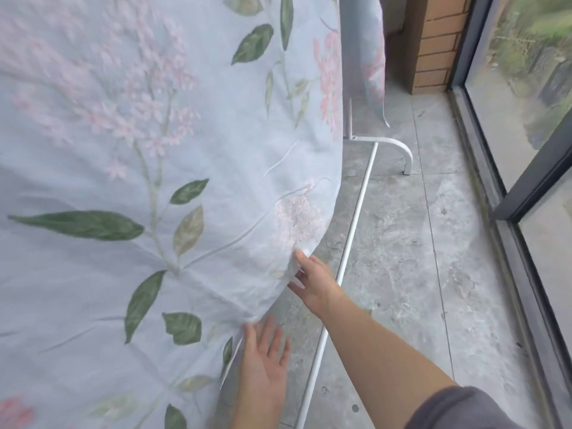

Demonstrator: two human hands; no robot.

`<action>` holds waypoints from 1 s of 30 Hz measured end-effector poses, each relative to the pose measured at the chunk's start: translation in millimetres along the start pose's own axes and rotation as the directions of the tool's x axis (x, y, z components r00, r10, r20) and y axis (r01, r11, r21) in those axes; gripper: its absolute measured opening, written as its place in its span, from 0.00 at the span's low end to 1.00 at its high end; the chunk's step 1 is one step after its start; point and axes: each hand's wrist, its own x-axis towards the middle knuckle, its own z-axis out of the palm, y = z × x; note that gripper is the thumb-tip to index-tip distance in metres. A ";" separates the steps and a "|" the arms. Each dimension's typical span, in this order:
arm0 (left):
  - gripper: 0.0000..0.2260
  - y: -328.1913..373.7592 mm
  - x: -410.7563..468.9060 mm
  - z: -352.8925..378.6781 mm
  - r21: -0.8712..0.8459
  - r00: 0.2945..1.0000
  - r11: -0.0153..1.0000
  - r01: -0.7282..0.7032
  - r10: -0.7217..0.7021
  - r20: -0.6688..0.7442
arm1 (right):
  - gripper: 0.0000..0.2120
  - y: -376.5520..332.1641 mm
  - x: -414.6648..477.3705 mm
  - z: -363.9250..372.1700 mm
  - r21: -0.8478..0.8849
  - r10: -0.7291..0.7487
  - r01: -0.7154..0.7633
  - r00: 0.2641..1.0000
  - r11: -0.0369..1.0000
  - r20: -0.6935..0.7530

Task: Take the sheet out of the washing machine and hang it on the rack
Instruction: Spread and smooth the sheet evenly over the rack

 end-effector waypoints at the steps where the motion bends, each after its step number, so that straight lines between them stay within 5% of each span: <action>1: 0.20 -2.3 -5.3 7.4 0.062 0.995 0.994 0.093 -0.094 0.014 | 0.13 -7.3 -7.5 -6.6 -0.034 0.031 -0.031 1.000 0.999 -0.005; 4: 0.24 -4.7 -17.6 25.3 0.304 0.955 0.912 0.275 -0.295 0.020 | 0.18 -30.9 -25.4 -31.1 -0.094 0.055 -0.059 0.997 0.994 -0.046; 9: 0.16 4.4 -6.4 79.3 0.536 0.966 0.832 0.141 -0.234 0.110 | 0.16 -106.2 -17.5 -51.5 -0.145 -0.067 0.048 0.989 0.988 -0.135; 13: 0.10 0.9 37.0 130.0 0.443 0.961 0.896 0.005 -0.127 0.247 | 0.13 -139.4 22.3 -36.8 -0.165 -0.108 0.090 0.989 0.982 -0.104; 17: 0.15 4.4 89.9 175.3 0.119 0.954 0.990 -0.072 0.034 0.298 | 0.15 -148.5 75.8 -19.3 -0.169 -0.071 0.065 0.997 0.983 -0.026; 21: 0.36 26.0 126.0 194.5 -0.034 0.902 0.985 -0.170 0.169 0.396 | 0.19 -156.2 121.4 -4.7 -0.144 -0.049 0.054 0.998 0.988 0.037; 23: 0.33 31.2 136.5 197.8 -0.016 0.865 0.970 -0.243 0.224 0.449 | 0.18 -163.0 137.6 7.1 -0.131 -0.057 0.065 0.996 0.989 0.066; 25: 0.14 30.9 144.5 197.4 -0.062 0.876 0.955 -0.290 0.290 0.386 | 0.14 -168.9 146.6 21.2 -0.126 -0.085 0.093 0.994 0.988 0.069; 30: 0.18 41.3 157.0 205.5 -0.107 0.945 0.951 -0.292 0.304 0.123 | 0.04 -170.5 162.5 35.9 -0.237 -0.178 0.164 0.983 0.957 -0.036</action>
